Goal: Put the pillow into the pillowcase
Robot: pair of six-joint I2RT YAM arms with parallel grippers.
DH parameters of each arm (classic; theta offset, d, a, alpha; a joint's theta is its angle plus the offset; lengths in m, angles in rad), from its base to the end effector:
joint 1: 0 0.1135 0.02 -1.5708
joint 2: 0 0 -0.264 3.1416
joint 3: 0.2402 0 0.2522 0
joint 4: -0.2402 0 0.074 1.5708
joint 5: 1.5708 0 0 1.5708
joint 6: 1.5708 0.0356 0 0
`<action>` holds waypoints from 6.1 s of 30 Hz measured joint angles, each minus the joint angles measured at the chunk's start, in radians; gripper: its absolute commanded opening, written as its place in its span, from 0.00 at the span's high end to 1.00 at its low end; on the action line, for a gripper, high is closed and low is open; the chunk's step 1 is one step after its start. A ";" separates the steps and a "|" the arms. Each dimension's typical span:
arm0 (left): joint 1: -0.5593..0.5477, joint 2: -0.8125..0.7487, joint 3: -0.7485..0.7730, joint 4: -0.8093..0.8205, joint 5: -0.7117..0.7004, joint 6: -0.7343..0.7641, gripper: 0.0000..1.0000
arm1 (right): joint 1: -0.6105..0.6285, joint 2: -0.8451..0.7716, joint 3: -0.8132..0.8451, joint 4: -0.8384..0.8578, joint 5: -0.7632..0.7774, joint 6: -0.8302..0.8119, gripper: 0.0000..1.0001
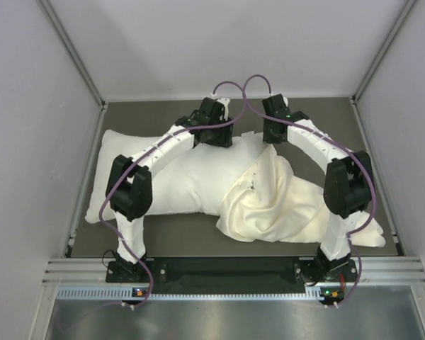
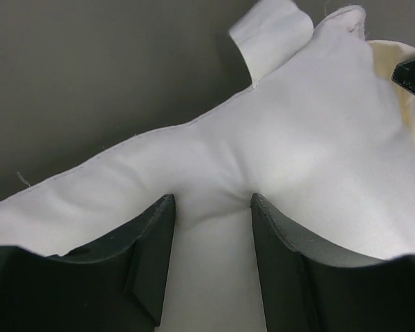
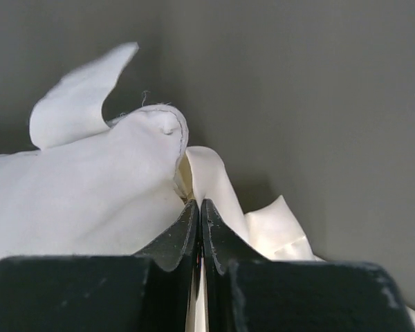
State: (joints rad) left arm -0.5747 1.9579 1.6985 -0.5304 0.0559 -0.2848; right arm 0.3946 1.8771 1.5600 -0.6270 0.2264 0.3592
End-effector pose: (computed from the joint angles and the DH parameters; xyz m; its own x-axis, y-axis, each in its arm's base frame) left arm 0.3757 -0.2457 0.2753 -0.7339 0.1411 -0.6645 0.3851 0.8922 -0.2359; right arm 0.3860 0.1521 0.2578 -0.7890 0.0425 -0.6130 0.0259 0.9990 0.0359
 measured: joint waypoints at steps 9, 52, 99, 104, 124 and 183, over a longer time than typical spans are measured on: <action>-0.060 -0.037 -0.049 0.092 0.046 -0.032 0.53 | -0.003 0.000 0.075 0.023 -0.007 -0.002 1.00; 0.060 -0.495 -0.288 0.116 0.298 0.013 0.32 | 0.159 -0.642 -0.253 0.199 -0.418 0.230 1.00; 0.072 -0.299 -0.338 0.526 0.709 -0.253 0.70 | 0.183 -0.700 -0.280 0.155 -0.300 0.232 1.00; 0.057 -0.410 -0.411 0.377 0.575 -0.140 0.70 | 0.206 -0.583 -0.203 0.114 -0.219 0.204 1.00; 0.229 -0.753 -0.462 -0.126 -0.178 -0.061 0.01 | 0.385 0.025 0.232 -0.032 0.068 0.105 1.00; 0.276 -1.181 -0.878 -0.053 -0.102 -0.484 1.00 | 0.369 0.050 0.397 -0.135 -0.022 0.051 0.37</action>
State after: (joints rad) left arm -0.2985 0.7765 0.8207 -0.5831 -0.0460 -0.7685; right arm 0.7631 1.9270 1.9568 -0.7624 0.2043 0.4099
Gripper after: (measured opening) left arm 0.043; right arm 0.563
